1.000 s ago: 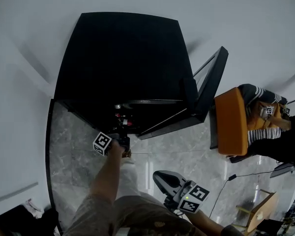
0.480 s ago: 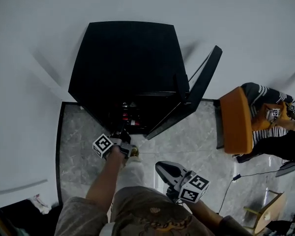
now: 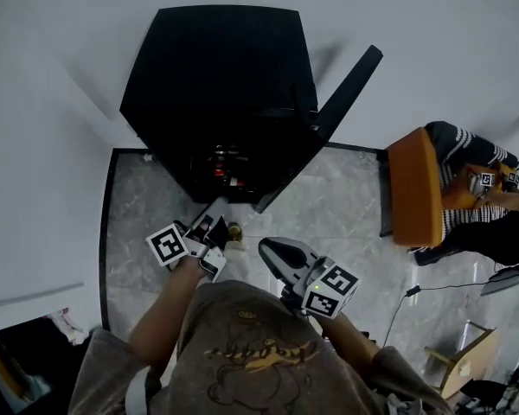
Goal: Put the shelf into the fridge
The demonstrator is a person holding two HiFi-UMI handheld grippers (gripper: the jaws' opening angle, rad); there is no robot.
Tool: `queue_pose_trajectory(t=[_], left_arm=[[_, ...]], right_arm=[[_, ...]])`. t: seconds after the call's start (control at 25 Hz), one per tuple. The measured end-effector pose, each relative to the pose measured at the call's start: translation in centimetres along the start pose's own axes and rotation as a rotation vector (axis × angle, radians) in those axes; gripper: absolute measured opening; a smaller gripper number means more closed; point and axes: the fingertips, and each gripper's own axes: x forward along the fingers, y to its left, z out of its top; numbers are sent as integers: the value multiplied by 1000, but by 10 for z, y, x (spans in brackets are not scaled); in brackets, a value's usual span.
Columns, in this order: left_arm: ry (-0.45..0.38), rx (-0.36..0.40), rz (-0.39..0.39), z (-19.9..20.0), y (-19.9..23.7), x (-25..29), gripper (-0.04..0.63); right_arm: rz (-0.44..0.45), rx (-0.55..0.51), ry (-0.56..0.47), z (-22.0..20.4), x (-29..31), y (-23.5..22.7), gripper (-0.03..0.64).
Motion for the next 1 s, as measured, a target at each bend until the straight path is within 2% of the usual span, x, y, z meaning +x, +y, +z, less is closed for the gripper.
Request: queue_pose_trajectory(t=[0.12, 0.32, 0.52, 0.64, 0.84, 1.0], left_arm=[[69, 81, -11, -18, -24, -9, 3], [268, 341, -76, -53, -70, -27, 3], [344, 507, -139, -74, -109, -50, 3], [365, 558, -148, -81, -116, -57, 4], [381, 590, -154, -86, -116, -66, 5], [436, 678, -152, -95, -118, -70, 5]], right_arm=[[22, -16, 1, -2, -3, 6, 21], [52, -37, 8, -3, -9, 15, 21], [85, -61, 9, -1, -18, 24, 21], [109, -88, 8, 1, -19, 30, 21], [132, -135, 33, -4, -22, 41, 21], [162, -149, 44, -1, -26, 52, 21]])
